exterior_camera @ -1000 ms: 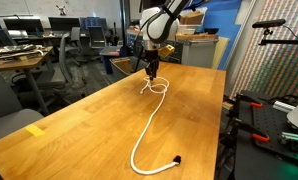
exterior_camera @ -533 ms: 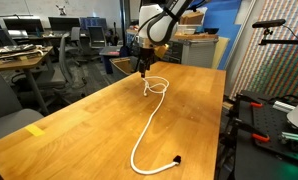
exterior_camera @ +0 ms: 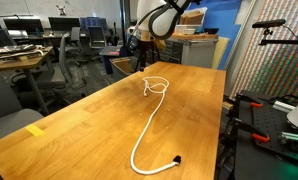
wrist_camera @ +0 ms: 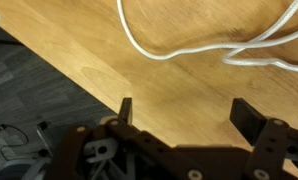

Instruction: Pick the rope on the table

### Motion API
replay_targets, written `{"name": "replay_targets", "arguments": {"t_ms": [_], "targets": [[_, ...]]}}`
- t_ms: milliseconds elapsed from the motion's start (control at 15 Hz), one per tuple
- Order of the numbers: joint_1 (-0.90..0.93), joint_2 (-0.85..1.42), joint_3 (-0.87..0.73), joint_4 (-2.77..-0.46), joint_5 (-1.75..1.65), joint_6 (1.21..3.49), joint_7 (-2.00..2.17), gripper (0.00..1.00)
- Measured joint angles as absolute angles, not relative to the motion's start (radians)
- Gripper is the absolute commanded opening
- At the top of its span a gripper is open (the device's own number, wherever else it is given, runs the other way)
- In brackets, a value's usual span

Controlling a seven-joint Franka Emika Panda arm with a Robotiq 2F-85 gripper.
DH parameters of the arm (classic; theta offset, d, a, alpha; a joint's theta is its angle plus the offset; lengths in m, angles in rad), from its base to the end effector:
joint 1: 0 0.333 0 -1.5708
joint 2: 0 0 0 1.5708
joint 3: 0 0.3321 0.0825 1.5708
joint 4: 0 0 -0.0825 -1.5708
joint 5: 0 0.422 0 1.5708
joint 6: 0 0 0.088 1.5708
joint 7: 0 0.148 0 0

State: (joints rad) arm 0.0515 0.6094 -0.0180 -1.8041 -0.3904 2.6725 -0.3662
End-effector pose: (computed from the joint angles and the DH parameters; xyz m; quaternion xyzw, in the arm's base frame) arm 0.7219 0.0293 0.1769 0.9204 0.3522 0.1054 0.1334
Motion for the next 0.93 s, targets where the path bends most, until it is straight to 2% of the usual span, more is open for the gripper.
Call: {"name": "replay_targets", "arguments": {"t_ms": [333, 600, 933], "targets": [[0.039, 0.570, 0.022, -1.816, -0.390, 2.658, -0.473, 1.00], [0.041, 0.571, 0.008, -1.815, -0.469, 2.516, -0.533, 1.00], [0.005, 0.599, 0.016, -1.828, -0.503, 2.523, -0.676, 1.00]]}}
